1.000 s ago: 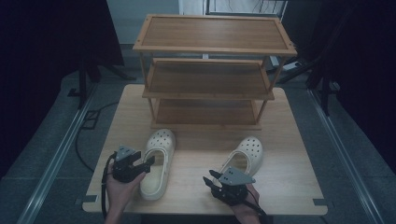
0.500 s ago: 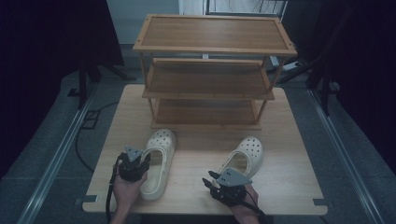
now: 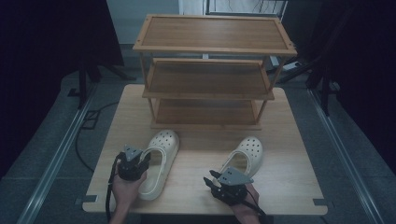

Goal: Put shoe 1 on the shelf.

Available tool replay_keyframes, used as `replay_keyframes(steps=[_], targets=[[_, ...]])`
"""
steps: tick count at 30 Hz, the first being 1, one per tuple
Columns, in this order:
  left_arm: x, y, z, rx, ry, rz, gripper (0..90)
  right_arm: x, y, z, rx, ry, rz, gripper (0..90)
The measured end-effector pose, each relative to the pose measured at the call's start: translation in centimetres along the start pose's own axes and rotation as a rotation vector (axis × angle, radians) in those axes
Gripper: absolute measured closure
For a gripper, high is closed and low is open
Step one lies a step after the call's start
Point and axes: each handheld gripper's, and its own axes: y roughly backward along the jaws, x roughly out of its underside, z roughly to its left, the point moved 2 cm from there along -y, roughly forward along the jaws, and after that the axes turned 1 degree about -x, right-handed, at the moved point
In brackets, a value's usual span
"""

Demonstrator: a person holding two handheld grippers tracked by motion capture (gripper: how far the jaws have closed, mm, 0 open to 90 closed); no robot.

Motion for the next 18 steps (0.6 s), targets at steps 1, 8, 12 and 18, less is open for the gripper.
replay_keyframes(steps=[1, 8, 12, 18], targets=[[-0.1, 0.0, 0.0, 0.005, 0.002, -0.004, 74.8, 0.0, 0.0, 0.0, -0.001, -0.001, -0.002, 65.0], [-0.8, -0.1, -0.2, 0.012, -0.004, -0.018, 74.7, -0.1, 0.2, -0.6, 0.006, 0.003, -0.002, 65.1], [-1.5, -0.4, -0.4, 0.015, -0.013, -0.019, 74.7, -0.3, 0.2, -0.9, 0.005, 0.013, -0.003, 65.2], [-2.9, -1.0, -0.9, 0.018, 0.001, -0.031, 74.6, -0.5, 0.6, -1.4, -0.007, 0.028, -0.017, 65.3]])
